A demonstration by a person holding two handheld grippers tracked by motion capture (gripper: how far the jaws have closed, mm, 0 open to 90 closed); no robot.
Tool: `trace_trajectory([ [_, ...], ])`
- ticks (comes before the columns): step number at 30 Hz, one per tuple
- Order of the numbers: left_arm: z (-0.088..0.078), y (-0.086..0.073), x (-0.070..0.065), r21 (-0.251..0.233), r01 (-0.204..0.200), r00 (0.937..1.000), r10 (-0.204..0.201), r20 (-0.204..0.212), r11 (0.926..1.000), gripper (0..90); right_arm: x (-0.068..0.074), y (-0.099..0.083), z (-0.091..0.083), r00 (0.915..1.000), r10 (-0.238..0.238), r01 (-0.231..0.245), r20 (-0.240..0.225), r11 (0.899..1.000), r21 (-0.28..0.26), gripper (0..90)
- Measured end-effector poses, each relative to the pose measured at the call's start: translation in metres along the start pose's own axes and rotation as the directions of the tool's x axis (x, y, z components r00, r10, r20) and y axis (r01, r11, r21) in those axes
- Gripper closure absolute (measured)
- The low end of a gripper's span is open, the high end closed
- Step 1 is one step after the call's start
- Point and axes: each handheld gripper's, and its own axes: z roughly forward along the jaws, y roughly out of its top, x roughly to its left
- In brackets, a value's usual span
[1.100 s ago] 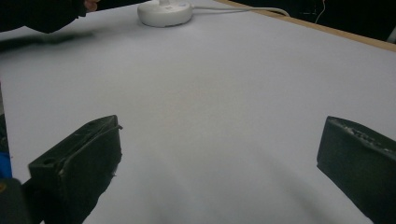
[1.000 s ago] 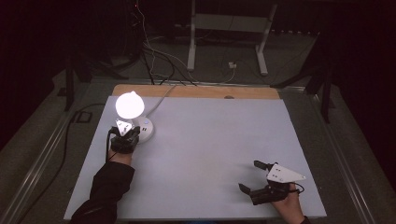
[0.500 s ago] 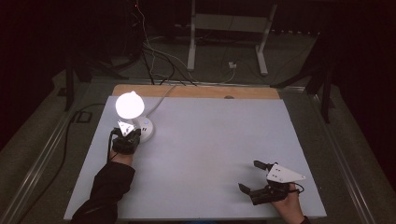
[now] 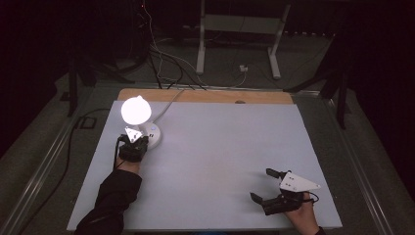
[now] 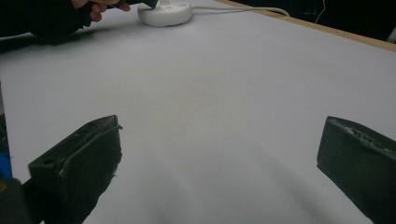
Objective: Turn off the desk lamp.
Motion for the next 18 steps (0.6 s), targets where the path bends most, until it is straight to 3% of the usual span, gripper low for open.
trace_trajectory([
  [11,0.001,0.001,-0.003,0.008,-0.013,0.9998,0.013,-0.011,0.9999,90.0,0.000,0.000,0.001,1.0000,-0.003,0.003,0.000,1.000,0.005,0.0],
  [18,-0.012,0.011,0.003,-0.027,0.029,0.9977,-0.027,0.063,0.9992,90.0,0.000,0.000,-0.001,1.0000,0.004,-0.004,0.002,1.000,-0.002,0.0],
])
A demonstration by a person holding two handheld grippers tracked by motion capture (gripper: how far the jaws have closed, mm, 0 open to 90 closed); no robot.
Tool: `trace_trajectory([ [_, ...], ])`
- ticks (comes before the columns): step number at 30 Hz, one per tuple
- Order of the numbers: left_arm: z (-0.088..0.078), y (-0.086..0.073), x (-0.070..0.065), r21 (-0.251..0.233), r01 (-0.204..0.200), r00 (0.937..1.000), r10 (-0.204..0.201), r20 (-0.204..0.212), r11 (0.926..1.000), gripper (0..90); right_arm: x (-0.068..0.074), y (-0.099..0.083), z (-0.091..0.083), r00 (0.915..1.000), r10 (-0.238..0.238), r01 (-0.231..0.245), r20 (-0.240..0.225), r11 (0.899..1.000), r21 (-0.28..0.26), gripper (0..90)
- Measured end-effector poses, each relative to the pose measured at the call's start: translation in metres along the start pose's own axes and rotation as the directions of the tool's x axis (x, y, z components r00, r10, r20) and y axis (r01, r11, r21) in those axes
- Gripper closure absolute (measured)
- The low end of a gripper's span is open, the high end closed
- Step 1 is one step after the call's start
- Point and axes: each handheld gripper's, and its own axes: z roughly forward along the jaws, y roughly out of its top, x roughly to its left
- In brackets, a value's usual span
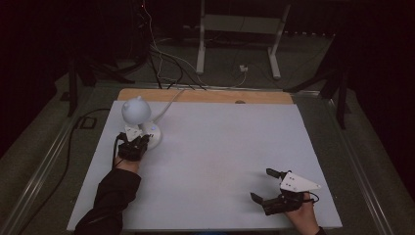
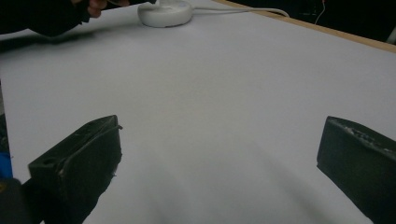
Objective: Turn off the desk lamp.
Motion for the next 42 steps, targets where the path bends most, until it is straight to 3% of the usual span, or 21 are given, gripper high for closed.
trace_trajectory([
  [4,-0.008,0.004,0.000,0.001,0.014,0.9998,-0.014,0.015,0.9999,82.2,0.000,0.000,0.000,1.0000,-0.004,0.004,-0.002,1.000,0.001,0.0],
  [5,-0.009,0.005,-0.001,0.002,0.016,0.9998,-0.016,0.011,0.9999,73.5,0.000,0.000,0.001,1.0000,-0.007,0.007,-0.002,1.000,0.000,0.0],
  [6,-0.011,0.005,-0.001,0.005,0.013,0.9999,-0.013,0.004,0.9999,73.5,0.000,0.000,0.001,1.0000,-0.007,0.007,-0.002,1.000,0.000,0.0],
  [10,-0.020,0.005,-0.002,0.003,0.010,0.9999,-0.010,0.006,0.9999,57.7,-0.001,0.000,0.001,1.0000,0.000,0.000,0.000,1.000,0.000,0.0],
  [13,-0.031,0.003,-0.001,0.004,0.029,0.9995,-0.029,0.015,0.9996,53.0,0.000,0.000,0.000,1.0000,-0.002,0.002,0.001,1.000,0.000,0.0],
  [19,-0.046,-0.001,-0.001,0.019,0.054,0.9985,-0.055,0.010,0.9983,25.0,0.000,0.000,-0.001,1.0000,-0.002,0.002,0.001,1.000,-0.006,0.0],
  [21,-0.050,-0.003,-0.001,0.031,0.064,0.9976,-0.065,0.024,0.9974,15.7,0.000,0.000,-0.001,1.0000,-0.002,0.002,0.000,1.000,-0.006,0.0],
  [26,-0.063,-0.013,0.001,0.030,0.049,0.9964,-0.051,0.068,0.9983,1.7,-0.001,0.000,-0.001,1.0000,0.001,-0.001,-0.002,1.000,-0.005,0.0],
  [31,-0.073,-0.023,0.001,0.030,0.053,0.9952,-0.055,0.080,0.9981,0.5,-0.001,0.000,0.000,1.0000,0.005,-0.005,-0.004,1.000,-0.004,0.0],
  [42,-0.086,-0.041,-0.008,0.051,0.020,0.9932,-0.026,0.113,0.9985,0.5,0.000,0.000,0.002,1.0000,0.007,-0.007,-0.006,1.000,0.003,0.0],
])
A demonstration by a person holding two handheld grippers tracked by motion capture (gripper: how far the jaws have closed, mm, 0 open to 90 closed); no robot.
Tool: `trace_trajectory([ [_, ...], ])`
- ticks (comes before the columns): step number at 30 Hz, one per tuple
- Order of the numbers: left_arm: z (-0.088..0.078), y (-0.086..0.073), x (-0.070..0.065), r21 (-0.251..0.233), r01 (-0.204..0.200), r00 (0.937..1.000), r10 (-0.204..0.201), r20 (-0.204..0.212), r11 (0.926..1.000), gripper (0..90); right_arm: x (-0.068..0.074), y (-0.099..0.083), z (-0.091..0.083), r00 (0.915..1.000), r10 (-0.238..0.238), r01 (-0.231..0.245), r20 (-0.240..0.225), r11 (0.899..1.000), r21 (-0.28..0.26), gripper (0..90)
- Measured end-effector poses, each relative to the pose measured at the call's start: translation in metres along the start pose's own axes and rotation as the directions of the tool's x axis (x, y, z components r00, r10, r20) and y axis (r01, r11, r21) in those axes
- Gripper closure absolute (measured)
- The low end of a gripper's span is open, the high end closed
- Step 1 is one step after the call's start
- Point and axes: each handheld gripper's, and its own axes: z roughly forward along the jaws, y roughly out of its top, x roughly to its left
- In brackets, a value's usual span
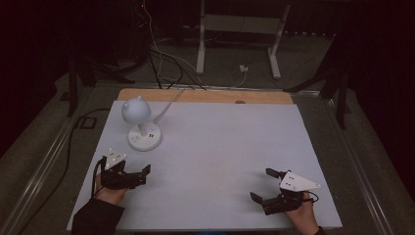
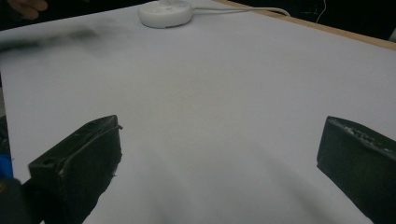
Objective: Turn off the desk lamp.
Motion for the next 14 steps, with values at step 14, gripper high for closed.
trace_trajectory([
  [14,0.001,-0.019,-0.013,0.039,-0.036,0.9987,0.035,0.036,0.9986,0.5,0.000,0.000,0.001,1.0000,-0.002,0.002,0.003,1.000,0.004,0.0],
])
